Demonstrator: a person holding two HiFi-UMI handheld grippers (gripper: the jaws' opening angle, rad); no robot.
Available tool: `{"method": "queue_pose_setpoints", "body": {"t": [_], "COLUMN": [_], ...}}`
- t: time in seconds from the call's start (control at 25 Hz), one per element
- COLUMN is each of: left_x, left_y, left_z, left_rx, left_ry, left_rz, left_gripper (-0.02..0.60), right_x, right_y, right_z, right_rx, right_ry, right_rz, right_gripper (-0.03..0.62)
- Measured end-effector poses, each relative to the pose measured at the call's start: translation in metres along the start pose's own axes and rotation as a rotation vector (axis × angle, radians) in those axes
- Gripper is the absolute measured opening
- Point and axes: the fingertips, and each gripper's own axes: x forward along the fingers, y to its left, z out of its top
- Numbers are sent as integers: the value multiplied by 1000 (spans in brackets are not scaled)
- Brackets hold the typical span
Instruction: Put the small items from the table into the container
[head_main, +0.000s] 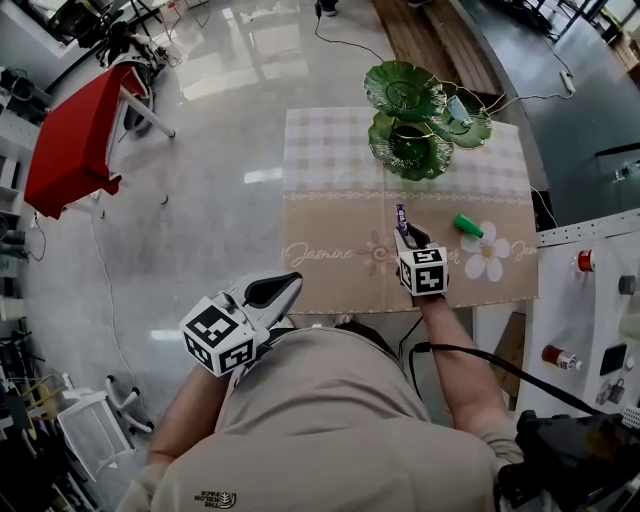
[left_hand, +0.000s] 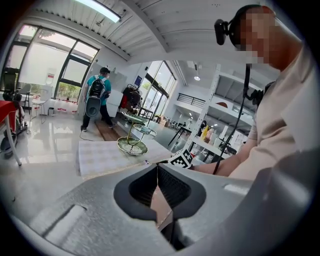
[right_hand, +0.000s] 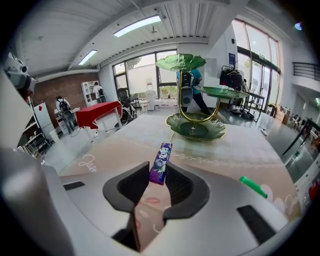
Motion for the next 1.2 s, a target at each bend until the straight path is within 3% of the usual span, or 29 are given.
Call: {"method": "queue_pose_setpoints", "body": {"t": [0.64, 1.2], "left_x": [58, 50], "left_y": [-36, -23], "left_z": [13, 10], "left_rx": [21, -2], "left_ry": [5, 6], "left_rz": [-74, 6], "left_gripper": [8, 8], "right_x": [-85, -46], "right_y": [-83, -159], "right_z": [99, 172], "right_rx": [-23, -120], "right_ry": [-163, -139], "right_rz": [20, -1], "right_gripper": [107, 108]}}
